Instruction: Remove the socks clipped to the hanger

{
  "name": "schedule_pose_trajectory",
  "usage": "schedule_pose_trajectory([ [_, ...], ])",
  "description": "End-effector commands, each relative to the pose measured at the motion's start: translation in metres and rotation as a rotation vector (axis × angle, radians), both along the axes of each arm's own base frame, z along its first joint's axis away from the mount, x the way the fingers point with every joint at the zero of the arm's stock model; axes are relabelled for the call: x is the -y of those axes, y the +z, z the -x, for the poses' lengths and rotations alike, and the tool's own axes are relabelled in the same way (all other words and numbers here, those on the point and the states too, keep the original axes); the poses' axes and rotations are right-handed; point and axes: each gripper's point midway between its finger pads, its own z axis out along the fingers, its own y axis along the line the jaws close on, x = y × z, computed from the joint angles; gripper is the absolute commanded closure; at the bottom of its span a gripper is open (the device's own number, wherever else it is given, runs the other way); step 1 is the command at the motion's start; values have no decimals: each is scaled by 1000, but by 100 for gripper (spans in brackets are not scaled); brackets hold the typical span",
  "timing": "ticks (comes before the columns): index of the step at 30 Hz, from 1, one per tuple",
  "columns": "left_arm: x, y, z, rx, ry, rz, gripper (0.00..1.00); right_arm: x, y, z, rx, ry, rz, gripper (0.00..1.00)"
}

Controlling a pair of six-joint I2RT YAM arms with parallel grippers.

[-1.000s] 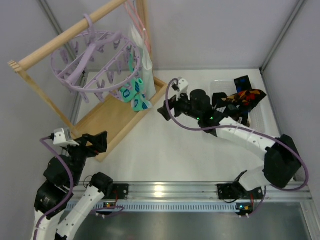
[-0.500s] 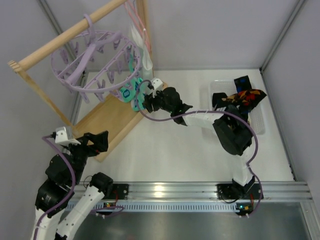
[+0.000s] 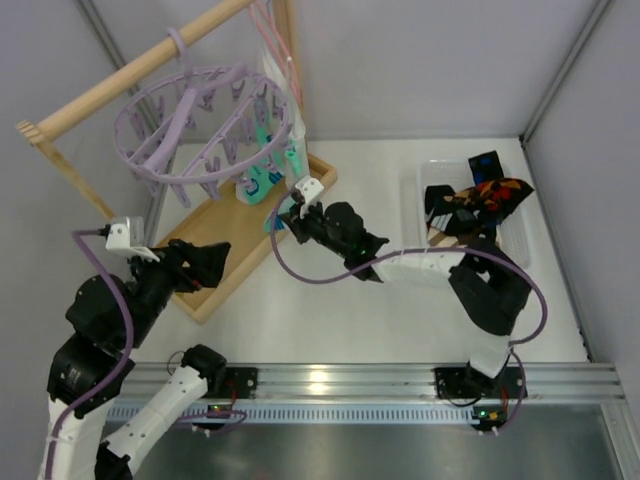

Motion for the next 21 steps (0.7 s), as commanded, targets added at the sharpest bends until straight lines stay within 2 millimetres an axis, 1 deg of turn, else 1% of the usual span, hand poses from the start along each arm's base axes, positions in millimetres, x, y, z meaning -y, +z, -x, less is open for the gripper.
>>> schedule_pose_trajectory([
  [1,44,63,16,93,-261,72,2,5,87,40,118,-47,-137,100],
  [2,49,73,18,101,-292,79,2,-3,88,62,111,-11,-136,100],
  [3,55,91,18,114,-319,94,2,1,85,70,96,-26,-119,100],
  [4,59,101,21,123,-348,104,2,-8,82,89,82,2,-117,100],
  [5,64,110,24,130,-383,113,2,-9,79,96,74,7,-113,100],
  [6,69,125,19,136,-394,121,2,-12,74,104,60,10,-108,100],
  [7,70,132,16,140,-392,125,2,-15,69,112,51,19,-99,100],
  [8,72,137,10,139,-385,125,2,-22,66,126,47,39,-91,100],
  [9,76,145,-2,133,-375,118,2,-24,61,128,47,9,-79,100],
  [10,77,147,-9,127,-362,117,2,-27,58,133,50,7,-65,100],
  [11,77,153,-13,132,-351,120,1,-37,50,147,48,30,-47,100],
  [12,78,151,-22,117,-337,111,2,-41,51,150,48,29,-48,100],
  [13,81,145,-41,85,-309,95,2,-46,49,156,47,38,-44,100],
  [14,79,143,-49,78,-277,85,2,-51,47,166,44,56,-41,100],
  [15,72,139,-63,68,-213,61,1,-58,44,169,45,64,-37,100],
  [16,72,132,-74,44,-190,43,1,-62,43,175,44,78,-32,100],
  [17,73,128,-80,31,-180,30,1,-68,35,178,43,88,-10,100],
  [18,67,125,-86,24,-138,14,2,-74,42,179,51,88,-18,100],
  [20,60,114,-97,-2,-76,-17,2,-83,35,186,58,100,5,100],
  [21,56,110,-99,-9,-53,-37,1,-87,39,189,60,107,-7,100],
])
